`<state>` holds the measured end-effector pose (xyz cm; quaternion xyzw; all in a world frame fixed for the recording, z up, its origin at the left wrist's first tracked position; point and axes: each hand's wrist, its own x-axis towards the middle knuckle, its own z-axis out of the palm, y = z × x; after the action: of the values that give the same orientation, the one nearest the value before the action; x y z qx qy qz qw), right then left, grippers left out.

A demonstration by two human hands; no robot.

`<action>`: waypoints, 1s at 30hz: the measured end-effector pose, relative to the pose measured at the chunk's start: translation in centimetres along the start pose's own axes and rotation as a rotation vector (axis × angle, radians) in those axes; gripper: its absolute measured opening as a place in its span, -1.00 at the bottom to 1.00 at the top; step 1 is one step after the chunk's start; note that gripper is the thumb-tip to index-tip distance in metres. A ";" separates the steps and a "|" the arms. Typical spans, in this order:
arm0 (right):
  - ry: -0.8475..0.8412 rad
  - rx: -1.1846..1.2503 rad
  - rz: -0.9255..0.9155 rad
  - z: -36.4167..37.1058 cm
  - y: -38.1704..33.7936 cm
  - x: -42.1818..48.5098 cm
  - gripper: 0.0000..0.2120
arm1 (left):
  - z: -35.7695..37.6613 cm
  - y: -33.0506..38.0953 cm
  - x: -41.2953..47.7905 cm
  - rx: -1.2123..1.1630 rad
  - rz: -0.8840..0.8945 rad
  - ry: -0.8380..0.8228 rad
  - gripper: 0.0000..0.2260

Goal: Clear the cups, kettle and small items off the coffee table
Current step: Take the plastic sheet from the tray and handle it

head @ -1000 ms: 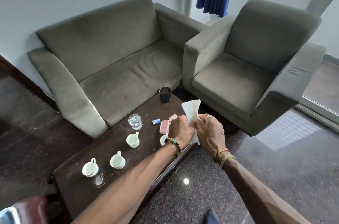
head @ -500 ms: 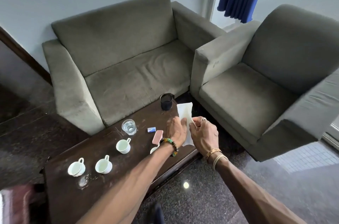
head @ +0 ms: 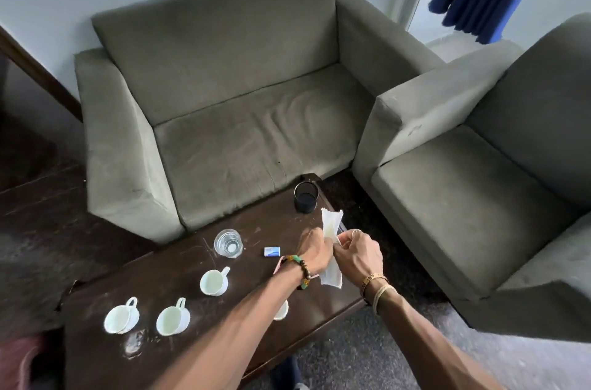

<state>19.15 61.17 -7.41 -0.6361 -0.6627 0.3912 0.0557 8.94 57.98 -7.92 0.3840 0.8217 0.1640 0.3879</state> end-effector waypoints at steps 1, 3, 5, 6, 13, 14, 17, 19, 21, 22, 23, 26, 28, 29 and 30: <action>-0.006 -0.002 -0.002 0.1 -0.3 1.2 -0.79 | -0.3 0.1 1.0 -0.004 0.015 0.003 -0.72; -0.038 -0.014 0.001 0.5 -0.9 3.4 -0.76 | -0.8 0.1 3.0 -0.012 0.017 -0.004 -0.72; -0.085 -0.020 0.024 1.1 -1.2 5.7 -0.81 | -0.8 -0.4 5.1 -0.013 0.003 -0.020 -0.74; -0.107 -0.030 0.031 1.5 -1.3 7.2 -0.85 | -0.7 -0.6 6.4 -0.015 -0.014 -0.024 -0.77; -0.176 -0.109 -0.028 5.9 -1.2 17.3 -0.73 | 2.1 -3.3 15.5 -0.029 -0.166 0.066 -0.83; -0.163 -0.112 -0.047 6.6 -1.4 18.6 -0.68 | 2.3 -3.7 16.6 -0.017 -0.169 0.094 -0.84; -0.138 -0.098 -0.109 8.0 -2.2 22.1 -0.73 | 1.9 -4.4 19.9 0.004 -0.139 0.192 -0.88; -0.127 -0.075 -0.154 9.0 -2.8 24.3 -0.86 | 1.3 -4.6 21.9 0.005 -0.111 0.248 -0.87; -0.106 -0.055 -0.180 9.7 -3.2 26.1 -0.90 | 0.9 -4.7 23.6 -0.011 -0.090 0.298 -0.83; -0.096 -0.055 -0.186 10.0 -3.4 26.9 -0.88 | 0.8 -4.7 24.5 -0.025 -0.088 0.325 -0.82; -0.090 -0.055 -0.190 10.4 -3.5 27.7 -0.87 | 0.7 -4.7 25.2 -0.038 -0.088 0.352 -0.82; -0.071 -0.037 -0.202 11.6 -3.3 29.5 -0.85 | 0.7 -5.0 27.3 -0.069 -0.075 0.416 -0.80; -0.054 -0.023 -0.202 12.4 -3.1 30.3 -0.83 | 0.8 -5.4 28.2 -0.085 -0.078 0.437 -0.80; -0.047 -0.021 -0.199 12.8 -2.9 30.7 -0.82 | 1.0 -5.7 28.5 -0.093 -0.085 0.448 -0.80; -0.039 -0.025 -0.194 13.2 -2.7 31.0 -0.82 | 1.2 -6.1 28.9 -0.103 -0.092 0.459 -0.82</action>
<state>3.72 83.06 -28.06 -0.5620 -0.7269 0.3880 0.0723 -4.84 75.86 -26.94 0.2784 0.8956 0.2708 0.2171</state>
